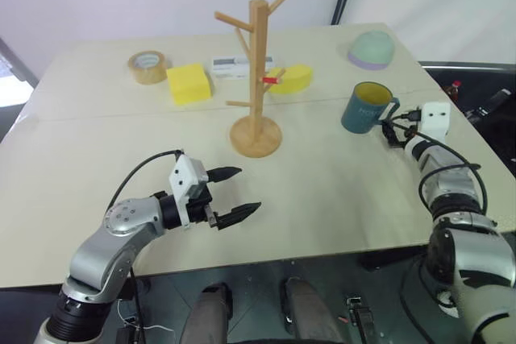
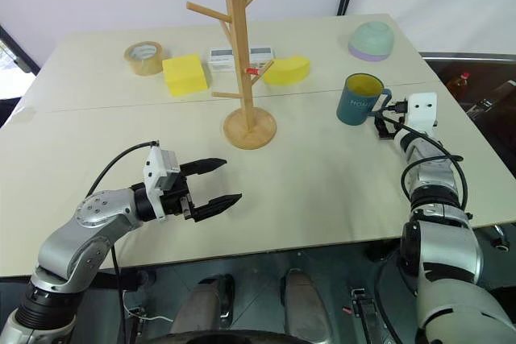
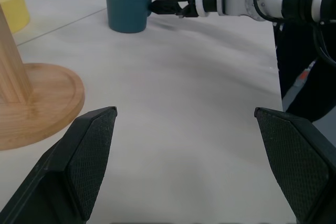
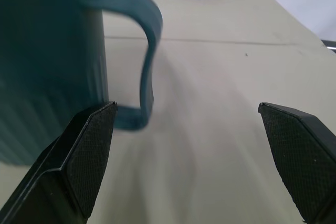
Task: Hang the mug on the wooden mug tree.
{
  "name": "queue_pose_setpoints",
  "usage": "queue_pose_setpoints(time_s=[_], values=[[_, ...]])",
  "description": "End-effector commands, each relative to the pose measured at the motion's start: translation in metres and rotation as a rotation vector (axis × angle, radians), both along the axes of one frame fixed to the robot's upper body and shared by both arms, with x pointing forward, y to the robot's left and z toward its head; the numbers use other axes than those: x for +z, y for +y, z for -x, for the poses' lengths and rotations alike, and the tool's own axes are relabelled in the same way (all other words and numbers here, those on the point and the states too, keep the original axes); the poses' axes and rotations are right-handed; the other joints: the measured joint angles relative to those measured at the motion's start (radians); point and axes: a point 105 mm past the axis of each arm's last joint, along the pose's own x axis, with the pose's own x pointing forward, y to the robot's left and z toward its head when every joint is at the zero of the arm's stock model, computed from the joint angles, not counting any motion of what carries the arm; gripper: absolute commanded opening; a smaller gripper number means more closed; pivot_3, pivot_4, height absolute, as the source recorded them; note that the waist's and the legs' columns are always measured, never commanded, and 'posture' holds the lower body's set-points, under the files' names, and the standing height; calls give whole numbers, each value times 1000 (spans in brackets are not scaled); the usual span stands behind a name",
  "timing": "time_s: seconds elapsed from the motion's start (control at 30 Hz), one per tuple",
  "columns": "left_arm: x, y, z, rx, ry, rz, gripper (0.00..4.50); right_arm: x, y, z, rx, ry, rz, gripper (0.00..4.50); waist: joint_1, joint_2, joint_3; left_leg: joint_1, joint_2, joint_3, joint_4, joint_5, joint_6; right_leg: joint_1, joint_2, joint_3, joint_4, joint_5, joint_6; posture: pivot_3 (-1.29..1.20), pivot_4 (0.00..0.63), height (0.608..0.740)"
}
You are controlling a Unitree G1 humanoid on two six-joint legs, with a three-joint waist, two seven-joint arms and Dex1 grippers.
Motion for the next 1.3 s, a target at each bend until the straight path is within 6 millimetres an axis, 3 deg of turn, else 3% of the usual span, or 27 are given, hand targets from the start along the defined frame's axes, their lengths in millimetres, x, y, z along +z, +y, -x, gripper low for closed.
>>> queue_pose_setpoints(time_s=[0.03, 0.17, 0.3, 0.47, 0.7, 0.8, 0.9, 1.07, 1.17, 1.3], values=[[13, 0, 1, -3, -64, 5, 4500, 19, 6, -8, 17, -55, 13, 4475, 0, 0, 0, 0, 0, 0, 0, 0, 0, 0, 0, 0, 0, 0, 0, 0, 150, 740], [13, 1, 1, -1, -63, 3, 4500, 22, 14, -13, 33, -64, -13, 4475, 0, 0, 0, 0, 0, 0, 0, 0, 0, 0, 0, 0, 0, 0, 0, 0, 150, 740], [12, 2, 1, 5, -61, 5, 4500, 27, 20, -15, 64, -88, -37, 2697, -1, 0, 0, 0, 0, 0, 0, 0, 0, 0, 0, 0, 0, 0, 0, 0, 150, 740], [11, 3, 1, 12, -58, 7, 4500, 29, 22, -15, 85, -106, -43, 45, 0, 0, 0, 0, 0, 0, 0, 0, 0, 0, 0, 0, 0, 0, 0, 0, 150, 740], [11, 5, 0, 23, -60, 3, 4500, 32, 20, -11, 98, -136, -36, 45, 1, 0, 0, 1, 0, 0, 0, 0, 0, 1, 0, 0, 0, 0, 0, 0, 150, 740], [11, 17, -9, 94, -82, -8, 4500, 44, 31, -8, 191, -181, 42, 45, 1, 0, 0, 1, 0, 0, 0, 0, 0, 1, 0, 0, 0, 0, 0, 0, 150, 740], [9, 40, -22, 206, -115, -31, 4500, 66, 57, 8, 377, -230, 146, 45, 2, 1, 0, 1, 0, -1, -1, 0, 0, 0, 0, 0, 0, 0, 0, 0, 150, 740], [0, 75, -32, 315, -121, -76, 4500, 95, 124, 62, 716, -182, 389, 45, 2, 3, 2, 0, 0, -1, -2, 0, 0, -2, 0, 0, 2, -1, 2, 0, 150, 740], [-2, 85, -35, 344, -126, -84, 4500, 115, 157, 87, 837, -170, 449, 45, 2, 3, 2, 0, 1, -1, -1, 0, 0, -2, 0, 0, 2, -1, 1, 0, 150, 740], [0, 91, -40, 360, -140, -78, 4500, 139, 190, 101, 911, -155, 536, 45, 5, 3, 1, 0, 1, -1, 1, 0, 0, -2, -1, 0, 2, -1, 1, 0, 150, 740]])
